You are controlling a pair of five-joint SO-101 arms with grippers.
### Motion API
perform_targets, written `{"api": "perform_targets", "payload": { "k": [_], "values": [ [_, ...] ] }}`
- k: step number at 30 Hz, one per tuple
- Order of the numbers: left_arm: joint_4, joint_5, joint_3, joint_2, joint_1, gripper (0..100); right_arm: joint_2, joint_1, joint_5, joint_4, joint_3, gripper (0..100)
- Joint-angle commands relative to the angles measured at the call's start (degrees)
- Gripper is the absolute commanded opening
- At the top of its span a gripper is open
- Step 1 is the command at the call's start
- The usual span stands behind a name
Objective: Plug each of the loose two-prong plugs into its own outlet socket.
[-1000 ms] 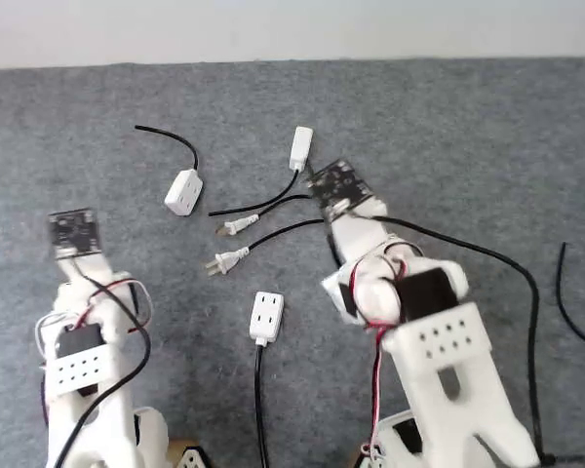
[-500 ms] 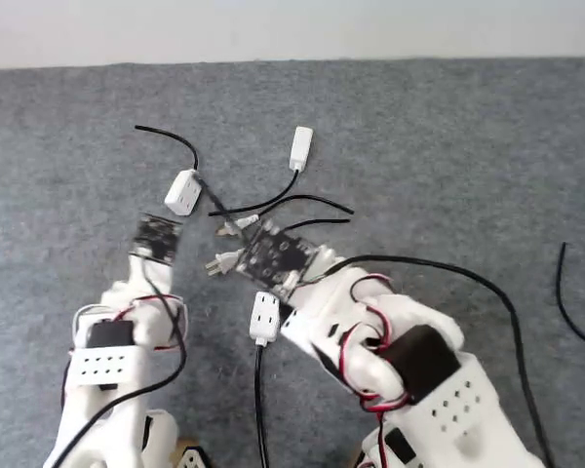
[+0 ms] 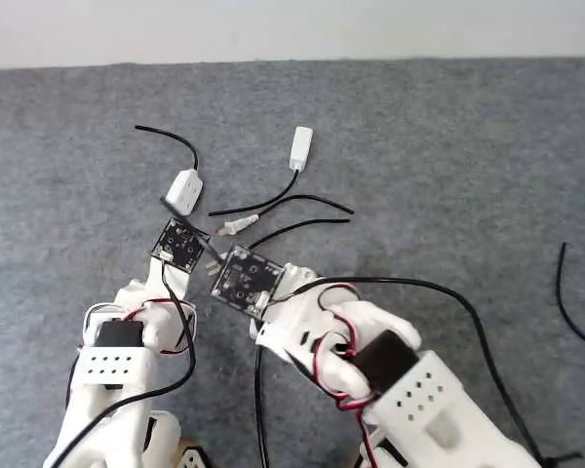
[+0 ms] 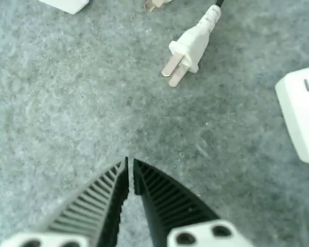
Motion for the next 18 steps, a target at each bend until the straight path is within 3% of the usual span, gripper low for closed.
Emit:
{"api": "perform_targets", "payload": {
  "k": [1,10,18],
  "values": [
    [0.4,-1.1,0.2,-0.6,2.1,2,5.7,-2.5,0.2,-4.9,0.3,0.9],
    [0.7,-4.0,0.7,-1.1,3.1,2,19.0,0.6,-1.1,-11.5,-3.7,0.9],
    [1.2,-4.0,0.6,-1.1,3.0,1,19.5,5.3,-14.6,-16.6,-4.9,0.9]
  ]
}}
